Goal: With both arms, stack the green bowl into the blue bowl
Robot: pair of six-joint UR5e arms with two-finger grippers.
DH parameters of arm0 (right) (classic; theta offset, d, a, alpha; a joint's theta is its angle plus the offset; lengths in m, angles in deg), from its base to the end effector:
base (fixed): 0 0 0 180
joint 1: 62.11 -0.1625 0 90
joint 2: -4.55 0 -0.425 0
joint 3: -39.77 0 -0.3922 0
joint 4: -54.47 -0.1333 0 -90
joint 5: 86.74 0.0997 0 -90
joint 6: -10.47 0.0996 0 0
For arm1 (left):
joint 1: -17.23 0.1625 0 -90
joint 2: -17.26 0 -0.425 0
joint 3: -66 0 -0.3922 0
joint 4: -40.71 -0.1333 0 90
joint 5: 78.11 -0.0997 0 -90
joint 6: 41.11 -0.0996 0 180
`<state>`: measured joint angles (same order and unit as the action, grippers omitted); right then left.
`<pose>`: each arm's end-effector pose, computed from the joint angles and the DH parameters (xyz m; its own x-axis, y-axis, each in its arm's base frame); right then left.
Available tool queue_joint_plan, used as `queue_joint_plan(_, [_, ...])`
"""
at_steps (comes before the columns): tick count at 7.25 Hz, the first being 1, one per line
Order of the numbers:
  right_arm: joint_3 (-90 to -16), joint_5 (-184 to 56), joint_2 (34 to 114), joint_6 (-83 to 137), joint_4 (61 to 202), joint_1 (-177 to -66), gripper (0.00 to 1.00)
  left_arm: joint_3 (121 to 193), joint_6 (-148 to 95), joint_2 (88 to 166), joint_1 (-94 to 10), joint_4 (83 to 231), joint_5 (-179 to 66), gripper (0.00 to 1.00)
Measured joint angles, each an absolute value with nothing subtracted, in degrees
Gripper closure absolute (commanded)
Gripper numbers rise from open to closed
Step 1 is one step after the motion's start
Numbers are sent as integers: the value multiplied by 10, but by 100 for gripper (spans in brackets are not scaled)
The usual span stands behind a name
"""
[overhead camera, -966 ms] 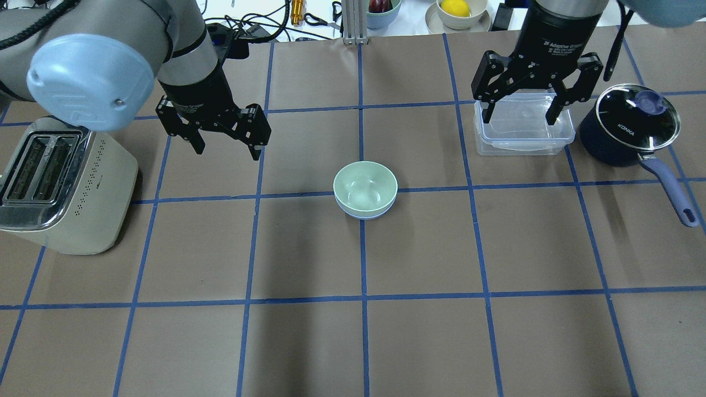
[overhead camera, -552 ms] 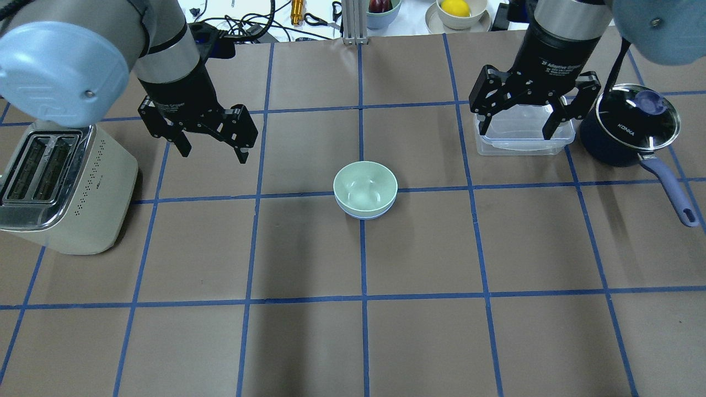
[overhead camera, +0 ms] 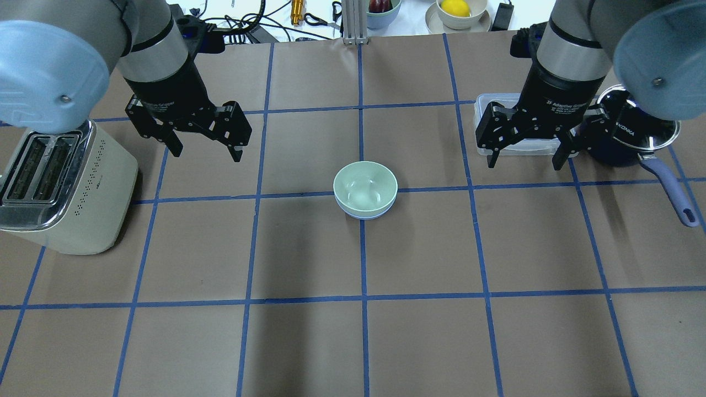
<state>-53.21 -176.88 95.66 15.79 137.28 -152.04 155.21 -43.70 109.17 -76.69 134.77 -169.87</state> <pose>0.1325 -0.4667 0.4606 -0.9956 0.0924 0.0170 0.0939 0.9832 0.1566 -0.1639 -0.4865 0.4714 -0.9929 0.1159 -0.0265 0.1131 0.9894 0.0916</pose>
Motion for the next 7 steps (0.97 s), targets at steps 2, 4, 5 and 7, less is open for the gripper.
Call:
queue_joint_plan(2, [-532, -1770, 963, 156, 1375, -1521, 0, 1556, -419, 1090, -768, 1348, -1699, 0])
queue_joint_plan(4, [-531, -1770, 972, 156, 1374, -1521, 0, 1557, -412, 1090, -770, 1348, -1699, 0])
queue_joint_plan(5, [-531, -1769, 974, 156, 1374, -1521, 0, 1558, -410, 1090, -770, 1348, -1699, 0])
queue_joint_plan(7, [-531, -1768, 974, 157, 1373, -1521, 0, 1562, -409, 1092, -770, 1346, -1701, 0])
